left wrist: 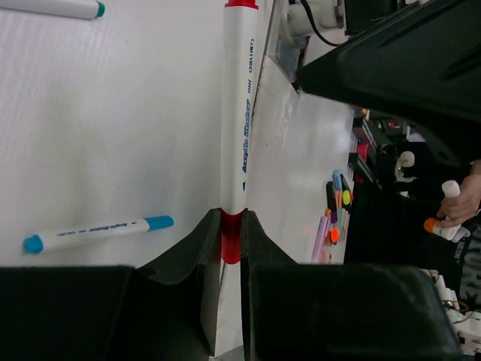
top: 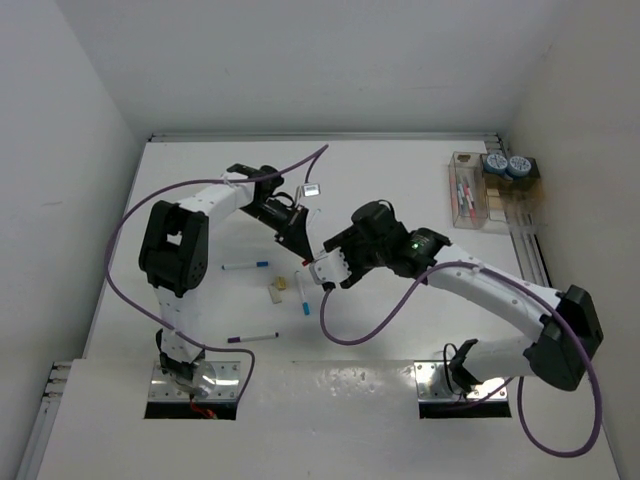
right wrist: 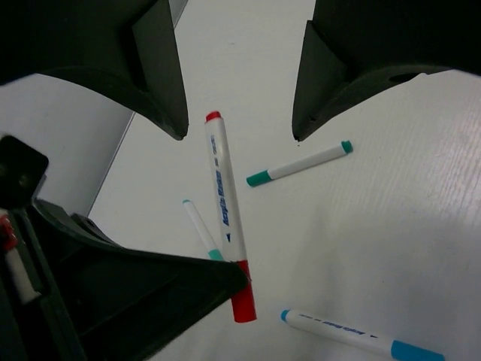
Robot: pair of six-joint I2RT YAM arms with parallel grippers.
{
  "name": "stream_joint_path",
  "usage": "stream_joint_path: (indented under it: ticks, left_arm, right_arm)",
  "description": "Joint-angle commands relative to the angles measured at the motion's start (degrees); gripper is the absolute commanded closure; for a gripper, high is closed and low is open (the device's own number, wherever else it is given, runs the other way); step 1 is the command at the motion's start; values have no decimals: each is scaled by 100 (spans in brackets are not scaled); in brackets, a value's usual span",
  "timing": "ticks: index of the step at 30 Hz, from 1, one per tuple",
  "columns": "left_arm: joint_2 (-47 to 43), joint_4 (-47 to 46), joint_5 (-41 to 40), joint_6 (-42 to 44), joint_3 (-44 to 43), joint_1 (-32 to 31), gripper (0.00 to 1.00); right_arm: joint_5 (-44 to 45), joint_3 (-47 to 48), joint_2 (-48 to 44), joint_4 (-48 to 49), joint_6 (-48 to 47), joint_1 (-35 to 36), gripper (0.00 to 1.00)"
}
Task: Sort the stationery into containers
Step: Pick up the pen from the center of the board.
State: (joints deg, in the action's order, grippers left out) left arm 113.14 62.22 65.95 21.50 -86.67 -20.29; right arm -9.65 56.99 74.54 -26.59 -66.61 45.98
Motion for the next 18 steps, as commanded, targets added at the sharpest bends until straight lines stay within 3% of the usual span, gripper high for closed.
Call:
stream_joint_path:
  ticks: [1,10,16,18]
  left_arm:
    - [-389,-78,304,-154,45,-150,100]
    - [-381,-192,243,-330,107,-291,100]
    - [-354,-192,277,-304,124,-265,100]
    - [-293,-192,348,-278,107,-221,99]
  right_arm:
    - [86,206,279,66,-379,122,43]
    - [279,470,956,180,-652,438,49]
    - [253,629,1150,137,-678,439,80]
    - [218,629,1141,84,-669,395,97]
